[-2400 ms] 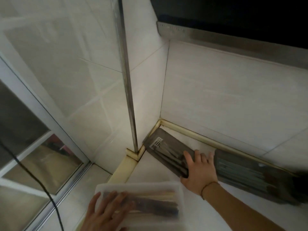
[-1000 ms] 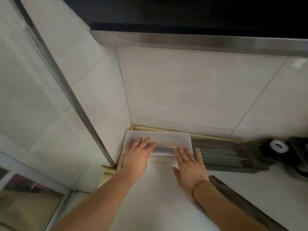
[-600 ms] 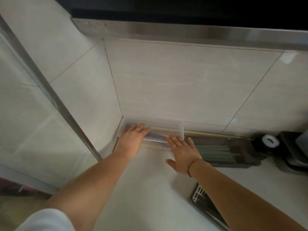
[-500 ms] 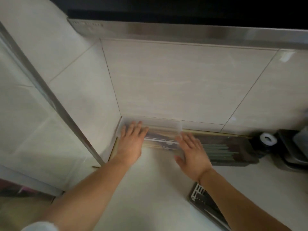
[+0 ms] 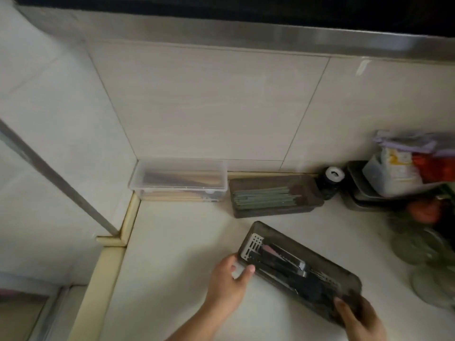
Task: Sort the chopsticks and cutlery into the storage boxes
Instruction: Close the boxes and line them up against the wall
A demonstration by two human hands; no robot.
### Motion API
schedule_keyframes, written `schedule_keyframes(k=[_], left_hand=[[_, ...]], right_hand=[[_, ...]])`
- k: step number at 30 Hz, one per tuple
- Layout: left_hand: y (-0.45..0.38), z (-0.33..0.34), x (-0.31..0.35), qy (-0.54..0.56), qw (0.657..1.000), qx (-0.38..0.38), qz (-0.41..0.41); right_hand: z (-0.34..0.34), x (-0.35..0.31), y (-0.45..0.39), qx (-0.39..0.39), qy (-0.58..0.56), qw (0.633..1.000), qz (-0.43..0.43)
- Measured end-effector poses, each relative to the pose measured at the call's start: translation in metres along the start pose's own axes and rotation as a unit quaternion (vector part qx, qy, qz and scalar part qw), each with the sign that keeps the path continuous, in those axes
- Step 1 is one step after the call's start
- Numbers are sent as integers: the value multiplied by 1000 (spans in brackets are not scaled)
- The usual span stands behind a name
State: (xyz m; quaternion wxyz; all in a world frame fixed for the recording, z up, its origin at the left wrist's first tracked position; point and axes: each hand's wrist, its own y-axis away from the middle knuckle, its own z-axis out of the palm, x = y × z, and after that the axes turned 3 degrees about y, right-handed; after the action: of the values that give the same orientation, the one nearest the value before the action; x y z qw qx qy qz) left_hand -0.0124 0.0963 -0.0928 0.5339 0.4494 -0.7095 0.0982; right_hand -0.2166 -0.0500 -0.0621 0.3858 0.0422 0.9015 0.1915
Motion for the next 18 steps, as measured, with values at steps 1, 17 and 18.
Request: schedule_keyframes(k=[1, 17, 18], left_hand=[[-1, 0, -2, 15, 1000, 3, -6], [-36, -161, 55, 116, 962, 237, 76], [-48, -171, 53, 132, 956, 255, 59]], right_hand=[[2, -1, 4, 14, -21, 1000, 17], [74, -165, 15, -141, -30, 926, -350], [86, -182, 12, -163, -28, 919, -358]])
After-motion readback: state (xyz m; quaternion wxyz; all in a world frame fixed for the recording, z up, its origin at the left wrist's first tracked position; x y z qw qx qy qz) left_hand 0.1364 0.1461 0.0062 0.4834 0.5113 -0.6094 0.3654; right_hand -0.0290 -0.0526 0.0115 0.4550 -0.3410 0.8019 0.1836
